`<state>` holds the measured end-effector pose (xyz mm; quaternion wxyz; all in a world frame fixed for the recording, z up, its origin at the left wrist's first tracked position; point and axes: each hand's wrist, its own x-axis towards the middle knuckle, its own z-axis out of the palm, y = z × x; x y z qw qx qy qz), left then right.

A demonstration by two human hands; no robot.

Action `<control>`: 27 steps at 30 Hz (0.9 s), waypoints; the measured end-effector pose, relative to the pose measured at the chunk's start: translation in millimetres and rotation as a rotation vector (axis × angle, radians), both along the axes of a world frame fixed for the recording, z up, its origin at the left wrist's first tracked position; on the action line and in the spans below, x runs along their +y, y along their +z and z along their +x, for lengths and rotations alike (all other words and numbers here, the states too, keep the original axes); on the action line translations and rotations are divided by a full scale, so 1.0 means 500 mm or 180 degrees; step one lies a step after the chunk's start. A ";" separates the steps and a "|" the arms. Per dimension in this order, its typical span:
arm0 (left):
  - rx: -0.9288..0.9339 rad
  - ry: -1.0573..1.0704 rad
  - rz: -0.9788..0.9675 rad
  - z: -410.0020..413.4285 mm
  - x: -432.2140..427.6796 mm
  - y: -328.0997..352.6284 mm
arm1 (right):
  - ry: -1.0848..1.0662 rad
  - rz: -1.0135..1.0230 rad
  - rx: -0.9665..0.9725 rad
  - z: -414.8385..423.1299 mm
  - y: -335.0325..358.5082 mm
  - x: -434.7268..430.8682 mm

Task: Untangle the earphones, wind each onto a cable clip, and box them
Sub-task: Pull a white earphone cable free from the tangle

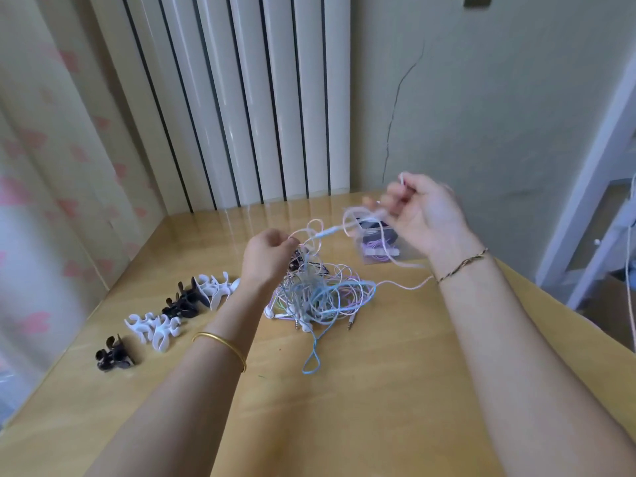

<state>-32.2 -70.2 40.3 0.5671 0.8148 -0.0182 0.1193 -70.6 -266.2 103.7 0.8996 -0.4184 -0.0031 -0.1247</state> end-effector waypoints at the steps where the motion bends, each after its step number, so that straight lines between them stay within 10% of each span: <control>1: 0.0108 0.0069 -0.0191 0.001 0.002 0.001 | -0.0233 -0.0686 0.0107 0.003 -0.003 -0.001; 5: 0.0176 0.0175 -0.0592 0.004 0.006 0.009 | -0.0806 -0.5109 0.0103 0.000 -0.021 0.005; 8: 0.0176 0.0365 -0.0745 0.009 0.012 0.009 | -0.0031 -0.6706 0.0517 -0.013 -0.025 0.001; 11: 0.0373 0.0387 -0.0609 0.019 0.020 -0.001 | 0.0227 -0.6461 0.0384 -0.012 -0.029 -0.006; 16: -0.0194 0.0137 -0.0266 -0.008 0.001 0.025 | -0.0240 -0.4317 -0.0430 0.011 -0.026 0.012; 20: -0.0545 -0.1061 -0.0038 -0.042 -0.033 0.061 | -0.0170 -0.3769 -0.0826 0.016 0.003 0.036; 27: -0.0612 -0.1093 0.0042 -0.013 -0.032 0.040 | -0.0695 -0.2868 -0.1127 0.007 0.049 0.046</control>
